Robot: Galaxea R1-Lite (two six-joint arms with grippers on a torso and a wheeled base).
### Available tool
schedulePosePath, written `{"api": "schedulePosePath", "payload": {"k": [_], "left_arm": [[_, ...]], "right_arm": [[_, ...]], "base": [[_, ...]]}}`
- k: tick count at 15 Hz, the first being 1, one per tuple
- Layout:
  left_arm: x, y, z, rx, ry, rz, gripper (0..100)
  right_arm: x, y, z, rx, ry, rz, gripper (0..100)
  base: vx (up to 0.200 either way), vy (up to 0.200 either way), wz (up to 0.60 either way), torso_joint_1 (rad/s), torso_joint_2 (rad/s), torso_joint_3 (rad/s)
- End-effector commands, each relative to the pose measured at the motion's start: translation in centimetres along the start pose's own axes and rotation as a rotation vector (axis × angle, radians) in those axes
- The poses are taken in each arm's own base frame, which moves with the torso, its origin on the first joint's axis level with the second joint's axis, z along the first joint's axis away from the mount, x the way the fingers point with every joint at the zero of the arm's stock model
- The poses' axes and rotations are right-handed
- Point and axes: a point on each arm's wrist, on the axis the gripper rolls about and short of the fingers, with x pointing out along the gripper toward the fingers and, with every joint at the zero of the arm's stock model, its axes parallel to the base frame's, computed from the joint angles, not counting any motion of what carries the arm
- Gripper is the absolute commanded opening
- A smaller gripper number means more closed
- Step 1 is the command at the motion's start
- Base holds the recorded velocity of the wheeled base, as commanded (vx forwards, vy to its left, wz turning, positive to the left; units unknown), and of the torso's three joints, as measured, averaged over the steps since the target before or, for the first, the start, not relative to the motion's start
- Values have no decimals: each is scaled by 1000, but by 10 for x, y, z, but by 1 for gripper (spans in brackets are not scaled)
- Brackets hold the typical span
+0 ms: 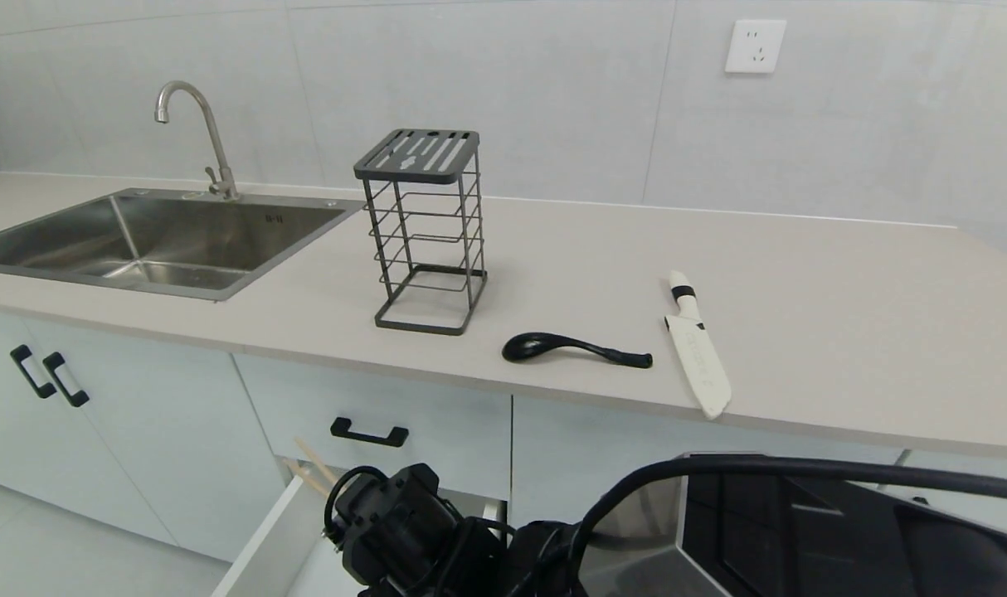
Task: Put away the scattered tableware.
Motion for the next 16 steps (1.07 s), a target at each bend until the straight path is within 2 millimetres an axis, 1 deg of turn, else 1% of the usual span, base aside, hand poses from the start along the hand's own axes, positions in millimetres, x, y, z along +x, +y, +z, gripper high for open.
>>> {"api": "schedulePosePath", "payload": {"k": [1,2,4,6,7,9,10,11,12,14,16], "left_arm": [[0,0,0,0,2,1,100],[0,0,0,0,2,1,100],[0,0,0,0,2,1,100],[0,0,0,0,2,0,100],[0,0,0,0,2,1,100],[0,0,0,0,2,1,100],[0,0,0,0,2,1,100],[0,0,0,0,2,0,100],[0,0,0,0,2,1,100],[0,0,0,0,2,1,100],[0,0,0,0,2,1,100]], "right_arm": [[4,0,-1,-8,2,-1,0],[6,0,-3,-17,8,-2,0],[6,0,-1,-18,1,-2,0],[12,1,3,-14,-14,-2,0],[13,0,4,-12,-17,-3,0],[18,0,-2,-15,0,-6,0],[25,-4,-9,-22,24,-14,0],[30,-8,-12,-50,35,-19,0],[36,-16,-14,-116,42,-31,0],[41,-28,-17,-188,57,-35,0],[41,-27,-19,-193,73,8,0]], "base": [[0,0,0,-139,471,330],[0,0,0,-115,466,339],[0,0,0,-110,459,352],[0,0,0,-49,249,193],[0,0,0,-27,105,76],[0,0,0,-6,33,25],[0,0,0,0,0,0],[0,0,0,0,0,0],[0,0,0,0,0,0],[0,0,0,0,0,0],[0,0,0,0,0,0]]}}
